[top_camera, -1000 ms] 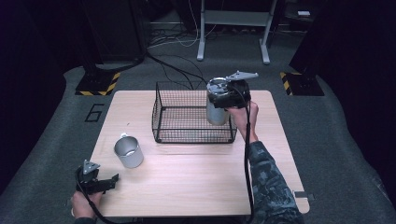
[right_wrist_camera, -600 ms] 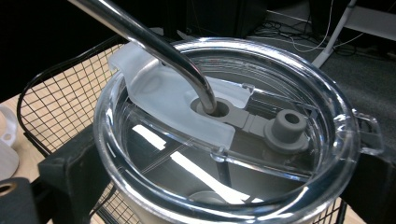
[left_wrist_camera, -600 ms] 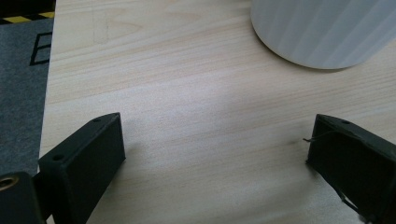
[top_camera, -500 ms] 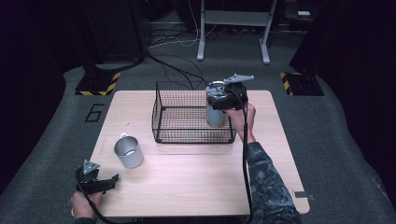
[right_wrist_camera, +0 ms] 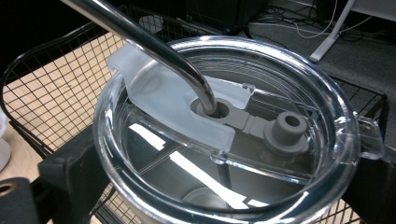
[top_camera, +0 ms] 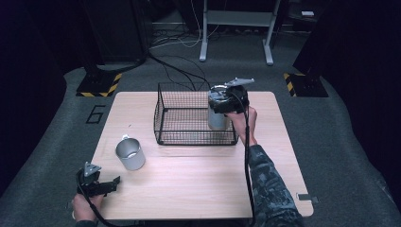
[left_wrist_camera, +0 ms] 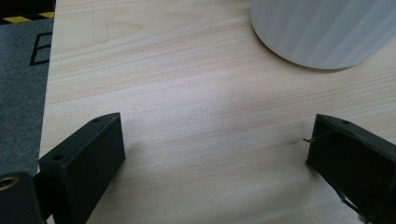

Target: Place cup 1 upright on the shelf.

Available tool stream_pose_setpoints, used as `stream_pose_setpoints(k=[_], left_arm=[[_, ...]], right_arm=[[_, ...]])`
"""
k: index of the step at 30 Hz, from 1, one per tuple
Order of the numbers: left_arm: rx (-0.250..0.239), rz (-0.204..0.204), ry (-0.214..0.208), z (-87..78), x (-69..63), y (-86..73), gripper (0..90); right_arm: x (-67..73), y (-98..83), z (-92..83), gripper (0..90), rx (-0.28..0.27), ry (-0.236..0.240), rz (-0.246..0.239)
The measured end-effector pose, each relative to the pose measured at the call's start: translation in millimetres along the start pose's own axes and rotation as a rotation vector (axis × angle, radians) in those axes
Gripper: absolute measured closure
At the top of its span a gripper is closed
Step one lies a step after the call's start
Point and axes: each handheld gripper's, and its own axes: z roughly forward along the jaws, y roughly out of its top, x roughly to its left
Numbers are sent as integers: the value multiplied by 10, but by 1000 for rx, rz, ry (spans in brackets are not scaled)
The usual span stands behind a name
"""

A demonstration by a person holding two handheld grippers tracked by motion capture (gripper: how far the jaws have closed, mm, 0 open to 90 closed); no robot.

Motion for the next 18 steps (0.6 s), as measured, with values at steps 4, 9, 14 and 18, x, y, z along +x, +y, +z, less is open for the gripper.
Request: stream_pose_setpoints(k=[4, 9, 14, 18], left_arm=[[0, 0, 0, 0, 1, 0, 37], [0, -1, -1, 1, 0, 0, 37], [0, 0, -2, 1, 0, 0, 37], [0, 0, -2, 1, 0, 0, 38]], right_arm=[[-8, -26, 31, 31, 14, -2, -19], [-9, -41, 55, 32, 23, -4, -11], [11, -47, 79, 32, 23, 0, -18], [14, -55, 92, 32, 27, 1, -27]])
